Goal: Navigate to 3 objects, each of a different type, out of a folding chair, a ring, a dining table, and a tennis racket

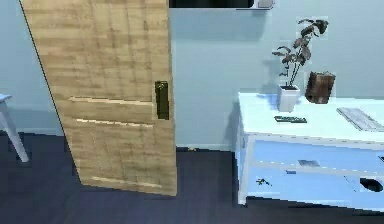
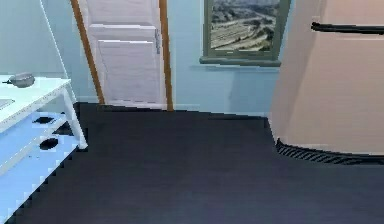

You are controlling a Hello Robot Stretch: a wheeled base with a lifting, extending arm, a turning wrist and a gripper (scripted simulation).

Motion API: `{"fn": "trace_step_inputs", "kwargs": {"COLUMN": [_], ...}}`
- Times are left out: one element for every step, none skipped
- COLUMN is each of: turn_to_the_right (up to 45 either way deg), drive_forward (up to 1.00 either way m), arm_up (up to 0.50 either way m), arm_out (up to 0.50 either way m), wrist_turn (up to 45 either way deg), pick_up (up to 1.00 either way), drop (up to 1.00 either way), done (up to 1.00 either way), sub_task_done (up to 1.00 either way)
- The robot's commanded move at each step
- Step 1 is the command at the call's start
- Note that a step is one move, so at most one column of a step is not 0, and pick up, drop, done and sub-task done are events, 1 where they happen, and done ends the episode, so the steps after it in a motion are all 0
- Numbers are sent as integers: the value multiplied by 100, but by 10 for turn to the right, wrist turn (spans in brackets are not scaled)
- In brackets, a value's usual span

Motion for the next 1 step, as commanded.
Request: {"fn": "trace_step_inputs", "kwargs": {"turn_to_the_right": [0], "drive_forward": [60], "arm_up": [0], "arm_out": [0], "wrist_turn": [0], "pick_up": [0], "drop": [0], "done": [0], "sub_task_done": [0]}}
